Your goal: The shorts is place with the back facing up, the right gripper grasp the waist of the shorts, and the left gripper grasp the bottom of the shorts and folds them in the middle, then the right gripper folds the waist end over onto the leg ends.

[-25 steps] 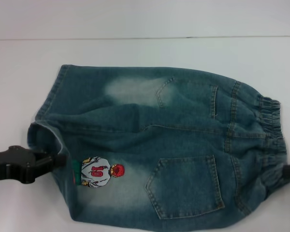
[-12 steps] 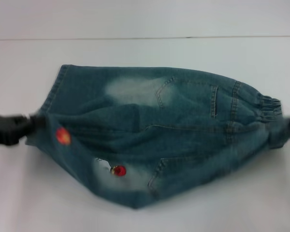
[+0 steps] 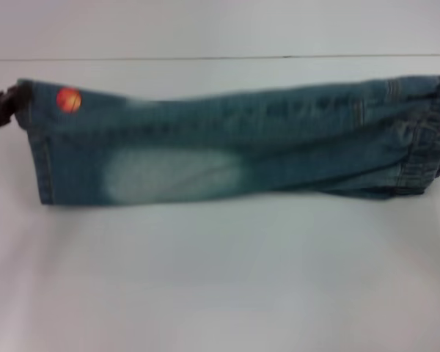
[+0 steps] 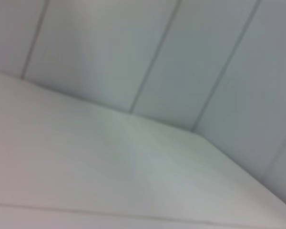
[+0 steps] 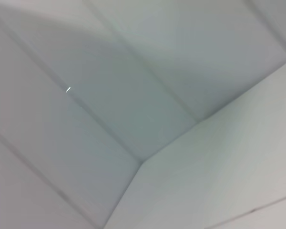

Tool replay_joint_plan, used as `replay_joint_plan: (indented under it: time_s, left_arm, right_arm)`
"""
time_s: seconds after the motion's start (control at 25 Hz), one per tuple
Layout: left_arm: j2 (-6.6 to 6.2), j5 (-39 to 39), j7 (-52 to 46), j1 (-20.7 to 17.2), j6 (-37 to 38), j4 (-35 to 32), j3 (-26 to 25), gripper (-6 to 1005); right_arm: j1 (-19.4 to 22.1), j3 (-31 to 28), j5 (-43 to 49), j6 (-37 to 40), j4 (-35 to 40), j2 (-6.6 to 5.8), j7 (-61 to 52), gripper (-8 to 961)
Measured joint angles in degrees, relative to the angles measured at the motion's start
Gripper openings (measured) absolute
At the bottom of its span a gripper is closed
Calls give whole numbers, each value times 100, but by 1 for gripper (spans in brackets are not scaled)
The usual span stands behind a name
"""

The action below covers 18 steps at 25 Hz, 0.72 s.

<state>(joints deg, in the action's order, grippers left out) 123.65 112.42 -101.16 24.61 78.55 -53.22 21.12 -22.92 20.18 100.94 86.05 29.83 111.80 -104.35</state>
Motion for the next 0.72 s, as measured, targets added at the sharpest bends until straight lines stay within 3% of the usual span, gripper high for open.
replay_joint_plan:
  time_s: [0.24, 0.52, 0.72]
  left_arm:
    - [-6, -52, 6, 509, -1160, 566, 266, 56]
    - [-10, -44, -28, 885, -2080, 960, 1074, 57]
    - [21, -128, -107, 907, -2142, 925, 1182, 95]
  right_arm:
    - [-85, 10, -378, -813, -112, 172, -41, 26]
    - [-233, 374, -338, -1561, -396, 178, -293, 30]
    - [-217, 554, -339, -1759, -397, 185, -391, 32]
